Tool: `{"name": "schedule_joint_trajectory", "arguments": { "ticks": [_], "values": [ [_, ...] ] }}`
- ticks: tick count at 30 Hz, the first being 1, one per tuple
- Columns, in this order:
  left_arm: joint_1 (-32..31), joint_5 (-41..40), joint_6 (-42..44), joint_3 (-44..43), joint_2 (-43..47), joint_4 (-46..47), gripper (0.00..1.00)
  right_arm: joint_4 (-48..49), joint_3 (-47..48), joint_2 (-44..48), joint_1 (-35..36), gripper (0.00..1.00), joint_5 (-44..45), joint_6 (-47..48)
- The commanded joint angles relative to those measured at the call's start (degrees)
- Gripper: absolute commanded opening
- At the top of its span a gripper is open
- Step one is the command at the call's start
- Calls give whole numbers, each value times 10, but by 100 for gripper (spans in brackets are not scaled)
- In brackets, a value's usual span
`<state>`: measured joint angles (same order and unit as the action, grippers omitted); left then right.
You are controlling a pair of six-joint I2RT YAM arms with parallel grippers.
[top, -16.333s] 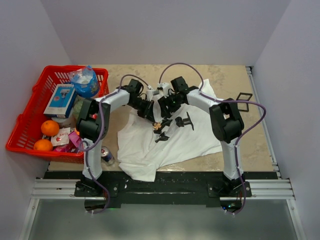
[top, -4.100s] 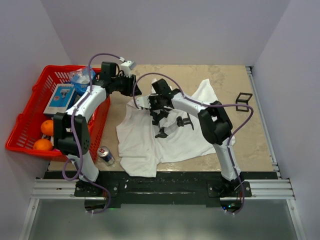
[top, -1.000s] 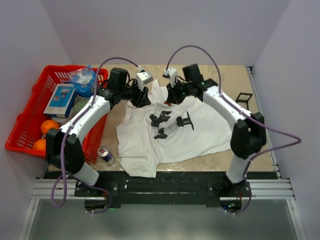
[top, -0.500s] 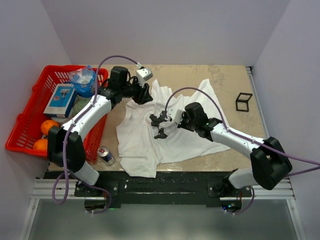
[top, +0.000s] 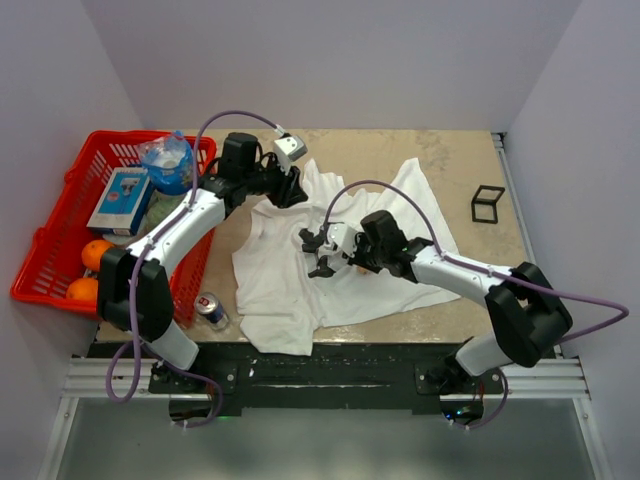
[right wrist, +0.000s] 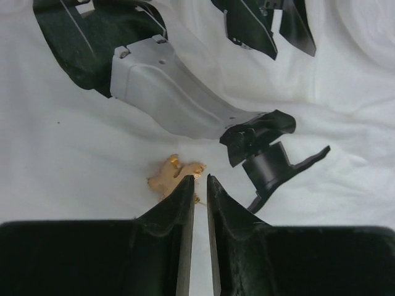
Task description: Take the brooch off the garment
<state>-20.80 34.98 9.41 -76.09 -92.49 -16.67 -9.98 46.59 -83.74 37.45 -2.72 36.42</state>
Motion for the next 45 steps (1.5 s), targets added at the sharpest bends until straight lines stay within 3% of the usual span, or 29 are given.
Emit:
{"name": "schedule_joint_trajectory", "arguments": {
  "ticks": [1,3,5,8,13,20,24,30,34,45],
  "values": [
    [-1,13,-7,6,6,34,37,9,27,-18,10,20,-38,-24],
    [-1,14,-6,8,9,34,37,-8,47,-26,10,36,-54,-25],
    [0,14,-4,10,12,35,37,-57,81,-33,10,41,-74,-33],
    [1,19,-4,16,13,35,38,-86,158,-38,3,43,-50,-95],
    [1,64,-4,35,-2,28,37,-119,252,-72,-94,43,-102,-187],
    [-12,146,-16,25,-58,13,35,-249,286,-140,-159,43,-213,-134],
    [-25,185,-10,-10,-110,-7,29,-268,301,-179,-195,44,-263,-151],
    [-60,224,62,-43,-176,-62,4,-348,341,-251,-214,56,-318,-144],
    [-62,257,54,-91,-254,-99,0,-347,331,-261,-218,56,-330,-151],
    [-60,154,70,-102,-317,-107,0,-362,337,-296,-219,60,-287,-94]
  ]
}}
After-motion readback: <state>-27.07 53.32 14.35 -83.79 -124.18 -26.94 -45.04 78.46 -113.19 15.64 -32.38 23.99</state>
